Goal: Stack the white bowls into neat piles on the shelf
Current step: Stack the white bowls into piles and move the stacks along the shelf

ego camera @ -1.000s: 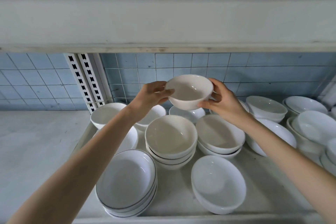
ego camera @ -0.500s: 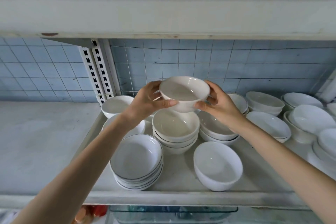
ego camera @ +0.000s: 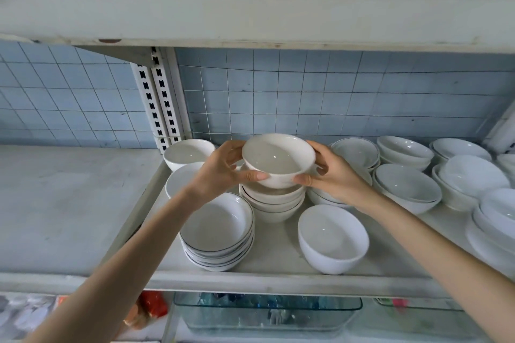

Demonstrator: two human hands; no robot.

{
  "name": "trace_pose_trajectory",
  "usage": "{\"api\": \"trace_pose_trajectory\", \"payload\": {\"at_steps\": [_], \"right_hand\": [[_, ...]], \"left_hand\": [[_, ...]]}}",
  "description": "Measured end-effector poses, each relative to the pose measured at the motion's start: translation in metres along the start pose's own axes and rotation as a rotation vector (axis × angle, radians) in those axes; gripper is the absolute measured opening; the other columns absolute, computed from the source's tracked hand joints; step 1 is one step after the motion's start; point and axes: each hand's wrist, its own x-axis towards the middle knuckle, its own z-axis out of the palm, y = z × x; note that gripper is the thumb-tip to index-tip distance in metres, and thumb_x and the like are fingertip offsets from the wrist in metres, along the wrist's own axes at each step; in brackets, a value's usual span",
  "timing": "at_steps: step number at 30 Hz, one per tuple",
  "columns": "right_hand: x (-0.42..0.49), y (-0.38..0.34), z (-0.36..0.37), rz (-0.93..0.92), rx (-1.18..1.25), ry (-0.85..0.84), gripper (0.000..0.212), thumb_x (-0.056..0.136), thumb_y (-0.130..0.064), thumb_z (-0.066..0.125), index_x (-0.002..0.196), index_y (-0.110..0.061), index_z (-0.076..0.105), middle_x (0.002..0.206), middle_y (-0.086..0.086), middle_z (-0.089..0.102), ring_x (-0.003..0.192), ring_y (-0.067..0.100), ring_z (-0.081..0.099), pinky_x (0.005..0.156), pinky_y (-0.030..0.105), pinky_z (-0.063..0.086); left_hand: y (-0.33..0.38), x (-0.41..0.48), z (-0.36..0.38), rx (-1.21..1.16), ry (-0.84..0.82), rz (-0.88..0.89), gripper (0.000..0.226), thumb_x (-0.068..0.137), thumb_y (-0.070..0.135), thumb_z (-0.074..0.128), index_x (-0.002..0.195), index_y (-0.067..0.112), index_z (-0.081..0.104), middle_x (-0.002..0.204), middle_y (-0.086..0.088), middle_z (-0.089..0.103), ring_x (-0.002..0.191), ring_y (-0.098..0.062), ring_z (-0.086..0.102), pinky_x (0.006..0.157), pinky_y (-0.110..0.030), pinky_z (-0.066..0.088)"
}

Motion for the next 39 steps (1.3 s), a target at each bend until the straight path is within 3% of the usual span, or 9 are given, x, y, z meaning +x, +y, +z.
{"api": "trace_pose_trajectory", "payload": {"at_steps": [5, 8, 15, 21, 25, 30, 33, 37, 39], "right_hand": [[-0.005, 0.004, 0.003, 0.016, -0.111, -0.006, 0.082, 0.056, -0.055, 0.077, 0.128, -0.029, 0.046, 0.125, -0.014, 0.056, 0.116, 0.0, 0.051, 0.09, 0.014, 0.038], [-0.006, 0.006, 0.006, 0.025, -0.163, -0.011, 0.088, 0.052, -0.067, 0.075, 0.127, -0.03, 0.048, 0.119, -0.02, 0.057, 0.112, 0.003, 0.052, 0.091, 0.019, 0.04], [-0.006, 0.007, 0.009, 0.031, -0.181, -0.028, 0.094, 0.05, -0.069, 0.074, 0.13, -0.027, 0.046, 0.12, -0.018, 0.058, 0.115, 0.006, 0.053, 0.096, 0.026, 0.042], [-0.006, 0.008, 0.009, 0.043, -0.195, -0.033, 0.097, 0.05, -0.073, 0.073, 0.131, -0.028, 0.045, 0.12, -0.018, 0.058, 0.115, 0.007, 0.054, 0.098, 0.029, 0.044], [-0.008, 0.008, 0.008, 0.033, -0.203, -0.061, 0.092, 0.057, -0.069, 0.073, 0.133, -0.029, 0.042, 0.124, -0.019, 0.056, 0.118, 0.004, 0.051, 0.101, 0.031, 0.042], [-0.012, 0.006, 0.0, 0.032, -0.241, -0.127, 0.082, 0.065, -0.051, 0.072, 0.136, -0.036, 0.034, 0.132, -0.027, 0.045, 0.124, -0.012, 0.04, 0.103, 0.012, 0.032], [-0.017, 0.004, -0.008, 0.046, -0.29, -0.132, 0.071, 0.062, -0.052, 0.07, 0.121, -0.053, 0.03, 0.122, -0.044, 0.037, 0.119, -0.023, 0.034, 0.1, 0.005, 0.027], [-0.026, 0.012, -0.021, 0.036, -0.386, -0.1, 0.087, 0.062, -0.063, 0.069, 0.134, -0.023, 0.044, 0.135, -0.019, 0.047, 0.127, -0.003, 0.041, 0.11, 0.025, 0.032], [-0.031, 0.013, -0.028, 0.041, -0.418, -0.106, 0.078, 0.067, -0.055, 0.072, 0.132, -0.018, 0.05, 0.132, -0.013, 0.052, 0.123, -0.001, 0.046, 0.107, 0.019, 0.034]], "left_hand": [[-0.004, -0.006, 0.001, 0.082, -0.003, 0.05, 0.07, 0.05, 0.016, 0.084, 0.111, 0.01, 0.051, 0.108, 0.004, 0.062, 0.09, 0.018, 0.058, 0.074, -0.001, 0.041], [-0.009, -0.005, -0.001, 0.12, -0.013, 0.083, 0.056, 0.061, -0.007, 0.08, 0.103, 0.018, 0.052, 0.102, 0.01, 0.06, 0.086, 0.023, 0.056, 0.072, 0.001, 0.04], [-0.019, -0.002, -0.006, 0.096, -0.05, 0.023, 0.058, 0.062, -0.004, 0.081, 0.104, 0.023, 0.051, 0.104, 0.014, 0.063, 0.09, 0.013, 0.062, 0.084, -0.01, 0.048], [-0.016, -0.002, -0.005, 0.108, -0.091, 0.037, 0.059, 0.066, -0.006, 0.078, 0.113, 0.014, 0.046, 0.105, 0.015, 0.059, 0.088, 0.018, 0.059, 0.077, -0.006, 0.046], [-0.014, -0.004, -0.007, 0.111, -0.144, 0.021, 0.063, 0.067, 0.001, 0.078, 0.118, 0.011, 0.043, 0.11, 0.014, 0.056, 0.095, 0.013, 0.058, 0.08, -0.012, 0.05], [-0.011, -0.007, -0.01, 0.144, -0.192, -0.009, 0.063, 0.061, 0.027, 0.082, 0.11, 0.034, 0.044, 0.116, 0.021, 0.054, 0.113, 0.0, 0.053, 0.092, -0.024, 0.048], [-0.008, -0.009, -0.009, 0.141, -0.22, -0.041, 0.069, 0.054, 0.043, 0.085, 0.111, 0.038, 0.044, 0.114, 0.026, 0.055, 0.109, 0.014, 0.053, 0.091, -0.016, 0.047], [-0.008, -0.008, -0.004, 0.142, -0.212, -0.025, 0.066, 0.069, 0.011, 0.079, 0.117, 0.033, 0.04, 0.113, 0.02, 0.054, 0.102, 0.013, 0.054, 0.084, -0.012, 0.046], [-0.008, -0.008, -0.002, 0.135, -0.214, -0.022, 0.068, 0.071, 0.007, 0.078, 0.12, 0.031, 0.038, 0.113, 0.019, 0.054, 0.106, 0.006, 0.053, 0.085, -0.011, 0.047]]}}
